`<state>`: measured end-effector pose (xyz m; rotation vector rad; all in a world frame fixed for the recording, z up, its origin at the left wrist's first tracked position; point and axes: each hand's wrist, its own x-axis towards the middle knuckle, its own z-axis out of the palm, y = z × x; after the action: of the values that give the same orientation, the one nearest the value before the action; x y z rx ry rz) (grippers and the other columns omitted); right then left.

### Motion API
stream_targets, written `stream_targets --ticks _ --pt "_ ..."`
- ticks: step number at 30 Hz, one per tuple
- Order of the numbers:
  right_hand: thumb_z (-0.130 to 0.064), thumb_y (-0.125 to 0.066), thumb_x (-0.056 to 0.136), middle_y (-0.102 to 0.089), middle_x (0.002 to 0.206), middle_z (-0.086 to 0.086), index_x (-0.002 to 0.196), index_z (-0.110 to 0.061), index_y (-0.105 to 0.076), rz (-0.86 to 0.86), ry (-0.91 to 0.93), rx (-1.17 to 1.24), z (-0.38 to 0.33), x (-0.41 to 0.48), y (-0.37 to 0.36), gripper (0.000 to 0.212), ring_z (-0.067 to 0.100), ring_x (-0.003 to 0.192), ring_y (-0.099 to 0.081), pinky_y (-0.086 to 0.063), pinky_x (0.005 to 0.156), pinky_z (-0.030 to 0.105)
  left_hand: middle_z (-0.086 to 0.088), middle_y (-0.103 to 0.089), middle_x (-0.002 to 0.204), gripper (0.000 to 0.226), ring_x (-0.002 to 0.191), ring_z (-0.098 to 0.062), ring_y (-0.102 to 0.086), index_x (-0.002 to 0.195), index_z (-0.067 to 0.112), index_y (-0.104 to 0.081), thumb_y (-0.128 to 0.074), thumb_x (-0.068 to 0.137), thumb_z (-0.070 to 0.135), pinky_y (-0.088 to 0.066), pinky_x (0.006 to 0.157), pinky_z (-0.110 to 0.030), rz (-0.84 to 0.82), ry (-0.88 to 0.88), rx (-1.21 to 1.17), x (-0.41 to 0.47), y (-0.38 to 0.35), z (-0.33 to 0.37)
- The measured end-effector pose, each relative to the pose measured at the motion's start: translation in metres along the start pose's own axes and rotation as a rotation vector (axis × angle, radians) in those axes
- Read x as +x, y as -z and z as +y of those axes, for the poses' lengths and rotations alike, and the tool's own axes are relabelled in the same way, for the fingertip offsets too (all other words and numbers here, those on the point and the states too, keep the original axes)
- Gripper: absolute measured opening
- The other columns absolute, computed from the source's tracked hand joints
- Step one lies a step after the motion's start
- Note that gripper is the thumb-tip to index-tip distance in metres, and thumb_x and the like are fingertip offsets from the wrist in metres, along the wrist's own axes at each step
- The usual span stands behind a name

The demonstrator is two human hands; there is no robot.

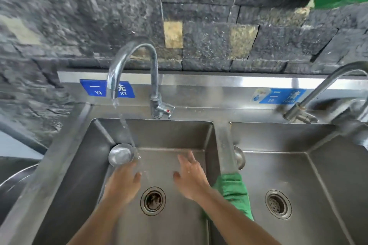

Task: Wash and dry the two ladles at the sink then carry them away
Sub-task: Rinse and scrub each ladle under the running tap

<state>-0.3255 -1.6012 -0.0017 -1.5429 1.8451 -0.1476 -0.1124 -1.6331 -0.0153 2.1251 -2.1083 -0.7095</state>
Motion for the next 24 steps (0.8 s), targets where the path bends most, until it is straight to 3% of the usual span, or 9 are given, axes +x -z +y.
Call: stream_targets --ticks 4,8,10,12,16,18,20,22,24 --pt "-0.032 -0.047 0.103 -0.011 0.171 0.016 0.154 -0.015 -0.033 -0.054 -0.022 0.004 -0.04 0.022 -0.045 0.055 0.04 0.147 -0.037 -0.038 0.113 0.042 0.001 -0.066 0.115 0.037 0.106 -0.027 -0.064 0.127 0.03 -0.054 -0.052 0.09 0.033 -0.051 0.081 -0.036 -0.045 0.108 0.046 0.012 0.009 -0.071" --pt "-0.035 -0.047 0.101 -0.057 0.136 0.011 0.141 -0.017 -0.051 -0.07 -0.112 0.166 -0.089 0.061 -0.081 0.044 0.033 0.125 -0.057 -0.046 0.1 0.036 -0.001 -0.063 0.122 0.038 0.112 -0.027 -0.062 0.128 0.022 -0.053 -0.051 0.094 0.039 -0.05 0.089 -0.035 -0.161 0.22 0.006 0.034 0.005 -0.133" --pt "-0.033 -0.049 0.096 -0.066 0.106 0.009 0.112 -0.019 -0.068 -0.042 -0.257 0.443 -0.1 0.074 -0.079 0.029 0.029 0.101 -0.063 -0.053 0.09 0.04 -0.005 -0.058 0.133 0.048 0.122 -0.028 -0.057 0.138 0.019 -0.045 -0.05 0.095 0.038 -0.047 0.096 -0.035 -0.223 0.236 -0.016 0.038 -0.004 -0.14" --pt "-0.02 -0.052 0.099 -0.066 0.091 0.01 0.085 -0.015 -0.067 -0.009 -0.405 0.844 -0.113 0.095 -0.088 0.021 0.029 0.088 -0.064 -0.058 0.092 0.052 -0.01 -0.047 0.147 0.059 0.134 -0.028 -0.047 0.15 0.013 -0.03 -0.048 0.098 0.035 -0.04 0.106 -0.033 -0.287 0.266 -0.055 0.044 -0.013 -0.157" --pt "-0.01 -0.052 0.105 -0.069 0.097 0.022 0.105 0.003 -0.065 0.081 -0.642 1.502 -0.128 0.128 -0.103 0.019 0.034 0.08 -0.07 -0.061 0.067 0.042 -0.013 -0.036 0.155 0.059 0.143 -0.025 -0.036 0.153 0.006 -0.021 -0.043 0.103 0.027 -0.029 0.111 -0.027 -0.328 0.28 -0.126 0.062 -0.03 -0.183" --pt "-0.012 -0.05 0.106 -0.067 0.089 0.023 0.101 0.007 -0.065 0.09 -0.658 1.641 -0.132 0.137 -0.108 0.025 0.033 0.076 -0.067 -0.061 0.065 0.04 -0.011 -0.047 0.147 0.047 0.136 -0.023 -0.044 0.147 0.008 -0.034 -0.042 0.103 0.023 -0.033 0.107 -0.025 -0.335 0.282 -0.134 0.068 -0.038 -0.191" --pt "-0.015 -0.051 0.106 -0.066 0.082 0.022 0.095 0.007 -0.064 0.081 -0.678 1.746 -0.136 0.145 -0.113 0.028 0.031 0.072 -0.064 -0.063 0.056 0.035 -0.001 -0.057 0.125 0.021 0.125 -0.021 -0.052 0.121 0.022 -0.049 -0.041 0.102 0.018 -0.037 0.099 -0.025 -0.334 0.268 -0.137 0.073 -0.045 -0.198" --pt "-0.018 -0.052 0.106 -0.066 0.082 0.021 0.096 0.007 -0.064 0.075 -0.689 1.837 -0.136 0.15 -0.114 0.03 0.03 0.072 -0.065 -0.06 0.046 0.03 0.014 -0.049 0.09 0.026 0.108 -0.021 -0.057 0.083 0.034 -0.037 -0.041 0.101 0.016 -0.04 0.095 -0.028 -0.33 0.289 -0.182 0.077 -0.051 -0.2" --pt "-0.022 -0.052 0.107 -0.066 0.086 0.021 0.099 0.007 -0.064 0.092 -0.692 1.901 -0.132 0.155 -0.116 0.032 0.028 0.074 -0.065 -0.059 0.045 0.029 0.007 -0.051 0.08 0.034 0.093 -0.023 -0.058 0.07 0.028 -0.032 -0.044 0.101 0.017 -0.044 0.084 -0.031 -0.338 0.33 -0.244 0.082 -0.061 -0.197"
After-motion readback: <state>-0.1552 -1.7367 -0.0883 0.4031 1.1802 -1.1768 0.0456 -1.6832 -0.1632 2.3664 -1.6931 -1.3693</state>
